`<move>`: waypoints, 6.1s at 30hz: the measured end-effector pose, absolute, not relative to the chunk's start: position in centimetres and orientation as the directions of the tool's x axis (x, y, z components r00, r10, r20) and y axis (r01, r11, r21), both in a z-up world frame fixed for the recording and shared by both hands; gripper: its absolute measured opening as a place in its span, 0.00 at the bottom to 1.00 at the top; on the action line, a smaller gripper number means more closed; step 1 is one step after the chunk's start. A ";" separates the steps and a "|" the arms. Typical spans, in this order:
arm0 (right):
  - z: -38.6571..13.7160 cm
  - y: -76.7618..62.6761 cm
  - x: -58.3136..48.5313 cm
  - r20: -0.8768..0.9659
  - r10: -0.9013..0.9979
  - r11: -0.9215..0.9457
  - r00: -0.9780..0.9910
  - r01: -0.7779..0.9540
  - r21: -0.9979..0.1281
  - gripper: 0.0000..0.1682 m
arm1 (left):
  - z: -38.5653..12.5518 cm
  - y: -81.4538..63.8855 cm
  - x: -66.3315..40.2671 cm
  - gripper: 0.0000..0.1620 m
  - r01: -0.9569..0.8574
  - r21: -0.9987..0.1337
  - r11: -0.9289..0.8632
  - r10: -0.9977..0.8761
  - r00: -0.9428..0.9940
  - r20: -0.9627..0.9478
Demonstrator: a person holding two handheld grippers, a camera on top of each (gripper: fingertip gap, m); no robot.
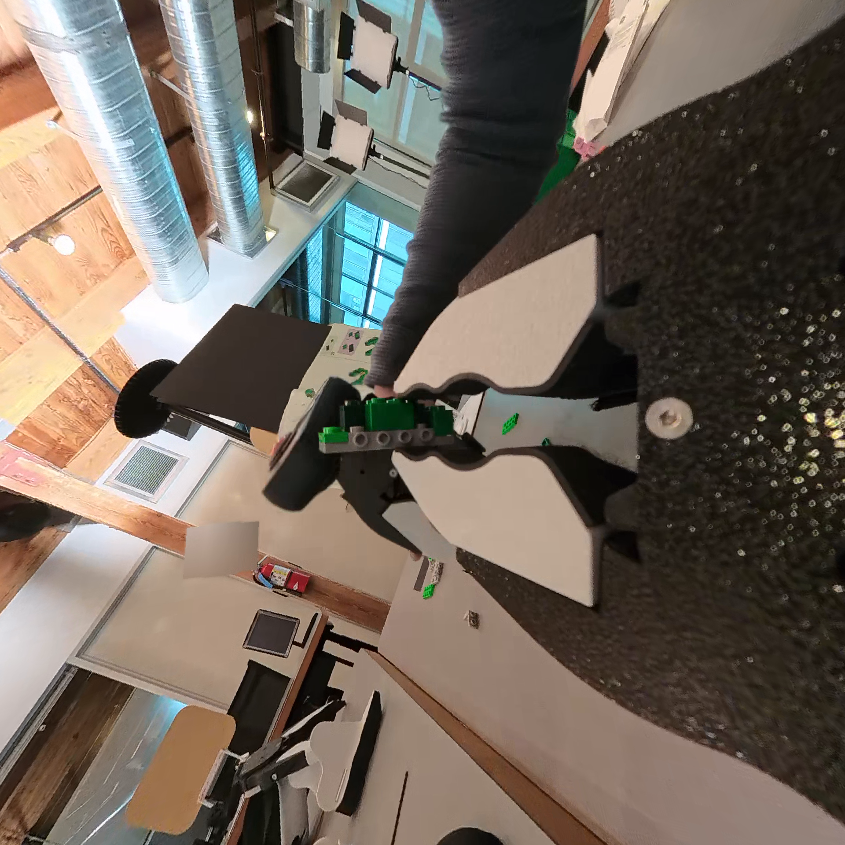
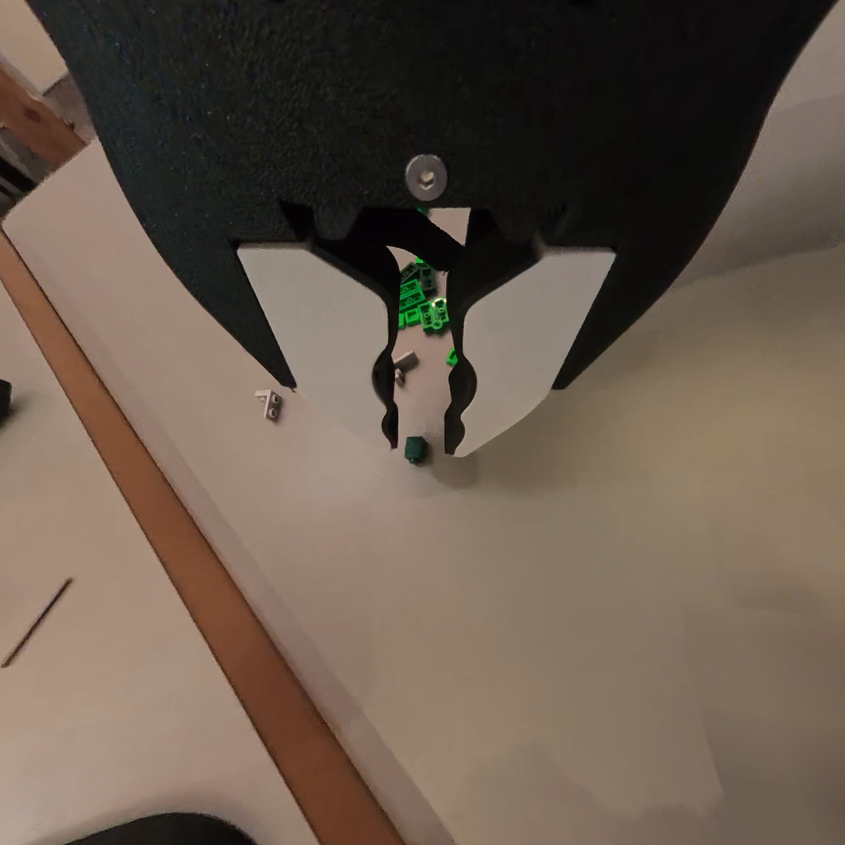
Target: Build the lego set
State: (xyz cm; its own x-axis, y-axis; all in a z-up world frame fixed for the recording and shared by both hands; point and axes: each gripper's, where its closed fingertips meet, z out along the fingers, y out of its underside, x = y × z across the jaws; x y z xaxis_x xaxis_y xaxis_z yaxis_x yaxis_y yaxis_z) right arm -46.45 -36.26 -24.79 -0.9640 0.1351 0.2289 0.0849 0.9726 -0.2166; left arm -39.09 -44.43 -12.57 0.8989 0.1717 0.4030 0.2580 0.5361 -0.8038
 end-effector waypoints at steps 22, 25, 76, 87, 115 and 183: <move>-23.0 -36.3 -36.1 -0.031 0.408 0.576 -0.913 0.283 -0.767 0.04 | -12.5 -43.9 -38.8 0.11 0.308 -0.779 0.546 0.111 0.895 0.432; -25.0 -35.1 -34.0 -0.041 0.453 0.571 -0.890 0.326 -0.754 0.04 | -12.6 -43.2 -38.4 0.11 0.325 -0.785 0.527 0.087 0.898 0.431; -26.2 -24.1 -27.0 -0.054 0.701 0.673 -0.711 0.634 0.381 0.04 | -12.7 -39.7 -34.1 0.11 0.459 -0.800 0.387 -0.192 0.889 0.417; -26.2 -24.6 -27.6 -0.037 0.636 0.717 -0.771 0.573 0.397 0.13 | -12.9 -39.3 -33.8 0.11 0.465 -0.806 0.365 -0.206 0.885 0.418; -26.4 -24.9 -27.2 0.132 0.898 0.424 -0.420 0.745 -0.515 0.13 | -13.0 -38.7 -33.1 0.11 0.492 -0.803 0.336 -0.248 0.869 0.428; -22.0 -17.0 -20.6 0.062 0.885 0.466 -0.462 0.876 -0.122 0.09 | -12.8 -37.3 -31.0 0.11 0.595 -0.761 0.259 -0.391 0.785 0.481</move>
